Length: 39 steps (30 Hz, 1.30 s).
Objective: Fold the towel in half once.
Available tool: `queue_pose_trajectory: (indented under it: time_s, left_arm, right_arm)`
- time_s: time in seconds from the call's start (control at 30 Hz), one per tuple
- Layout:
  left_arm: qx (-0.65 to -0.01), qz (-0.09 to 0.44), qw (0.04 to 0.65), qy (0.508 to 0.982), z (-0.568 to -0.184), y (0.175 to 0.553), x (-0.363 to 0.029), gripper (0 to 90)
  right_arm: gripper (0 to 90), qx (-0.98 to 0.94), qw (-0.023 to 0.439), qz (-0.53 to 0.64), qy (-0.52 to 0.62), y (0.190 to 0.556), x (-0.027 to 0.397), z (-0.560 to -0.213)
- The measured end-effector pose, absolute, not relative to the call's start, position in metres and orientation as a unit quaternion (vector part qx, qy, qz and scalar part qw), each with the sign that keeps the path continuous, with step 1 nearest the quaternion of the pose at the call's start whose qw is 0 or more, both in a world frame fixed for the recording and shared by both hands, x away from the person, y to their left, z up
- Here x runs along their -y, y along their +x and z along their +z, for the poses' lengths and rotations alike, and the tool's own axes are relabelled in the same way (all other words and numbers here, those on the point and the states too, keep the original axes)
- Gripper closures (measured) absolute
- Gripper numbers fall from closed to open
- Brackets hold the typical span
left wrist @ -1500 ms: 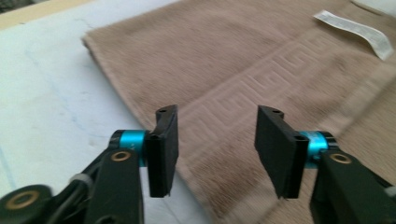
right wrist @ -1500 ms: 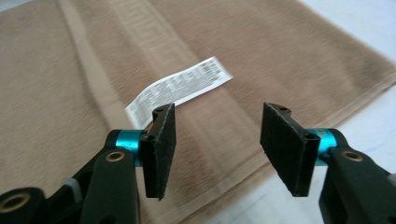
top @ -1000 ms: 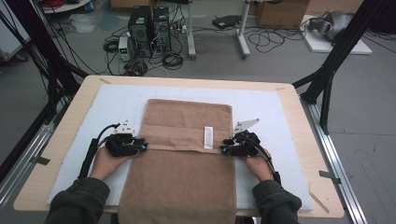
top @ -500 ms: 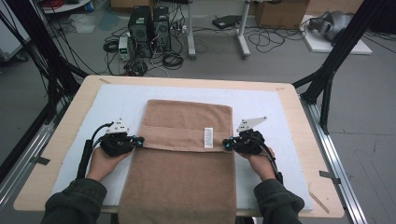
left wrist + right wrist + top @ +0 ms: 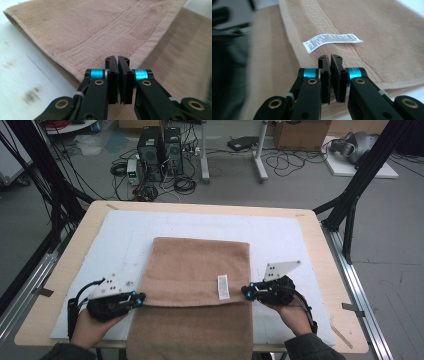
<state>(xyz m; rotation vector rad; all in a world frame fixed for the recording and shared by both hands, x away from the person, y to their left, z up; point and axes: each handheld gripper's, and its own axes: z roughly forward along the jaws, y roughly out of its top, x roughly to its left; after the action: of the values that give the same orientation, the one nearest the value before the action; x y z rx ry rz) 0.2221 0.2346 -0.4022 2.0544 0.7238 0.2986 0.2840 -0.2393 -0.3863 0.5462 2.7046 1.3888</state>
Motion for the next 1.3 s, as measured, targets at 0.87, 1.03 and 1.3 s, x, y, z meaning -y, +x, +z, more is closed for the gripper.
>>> queue_pose_trajectory:
  time_s: [0.87, 1.03, 1.3]
  left_arm:
    - [-0.417, 0.176, 0.379, 0.807, -0.437, 0.395, -0.210, 45.1]
    - [-0.408, 0.140, 0.406, 0.806, -0.447, 0.401, -0.210, 79.3]
    - [-0.413, 0.199, 0.402, 0.793, -0.420, 0.414, -0.201, 83.9]
  right_arm:
    - [40.0, -0.864, 0.103, 0.356, 0.342, 0.424, 0.238, -0.430]
    - [64.5, -0.856, 0.080, 0.372, 0.350, 0.432, 0.240, -0.442]
    - [82.4, -0.867, 0.124, 0.370, 0.310, 0.444, 0.228, -0.415]
